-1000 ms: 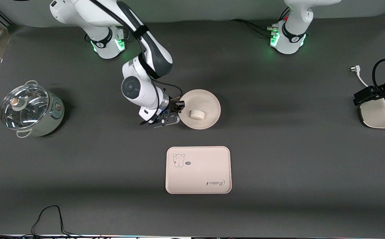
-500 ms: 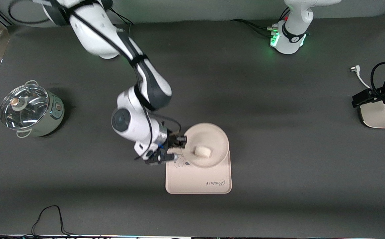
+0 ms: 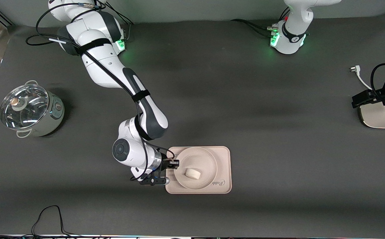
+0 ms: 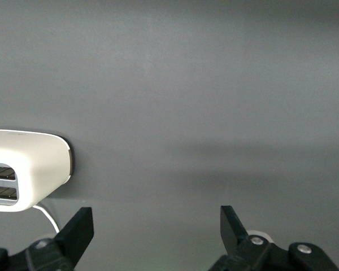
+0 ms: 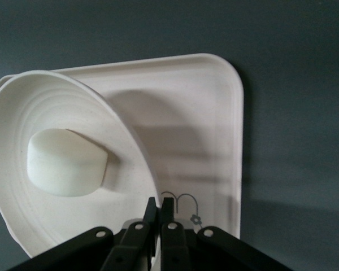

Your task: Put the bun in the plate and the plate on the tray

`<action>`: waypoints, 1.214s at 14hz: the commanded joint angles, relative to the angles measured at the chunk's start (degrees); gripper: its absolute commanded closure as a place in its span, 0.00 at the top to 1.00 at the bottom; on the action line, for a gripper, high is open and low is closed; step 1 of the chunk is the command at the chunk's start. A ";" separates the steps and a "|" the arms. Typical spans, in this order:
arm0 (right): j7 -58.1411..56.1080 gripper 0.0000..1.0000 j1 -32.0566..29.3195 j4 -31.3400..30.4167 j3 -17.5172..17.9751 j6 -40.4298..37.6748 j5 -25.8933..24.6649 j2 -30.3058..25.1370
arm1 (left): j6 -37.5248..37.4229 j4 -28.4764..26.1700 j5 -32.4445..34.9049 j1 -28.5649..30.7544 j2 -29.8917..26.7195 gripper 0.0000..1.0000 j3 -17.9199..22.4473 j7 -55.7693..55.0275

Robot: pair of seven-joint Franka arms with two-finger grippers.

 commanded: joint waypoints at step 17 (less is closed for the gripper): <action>-11.21 1.00 -8.67 -15.16 -7.42 -27.65 -8.98 -31.93 | -2.84 2.36 -0.70 -0.59 0.93 1.00 0.78 0.91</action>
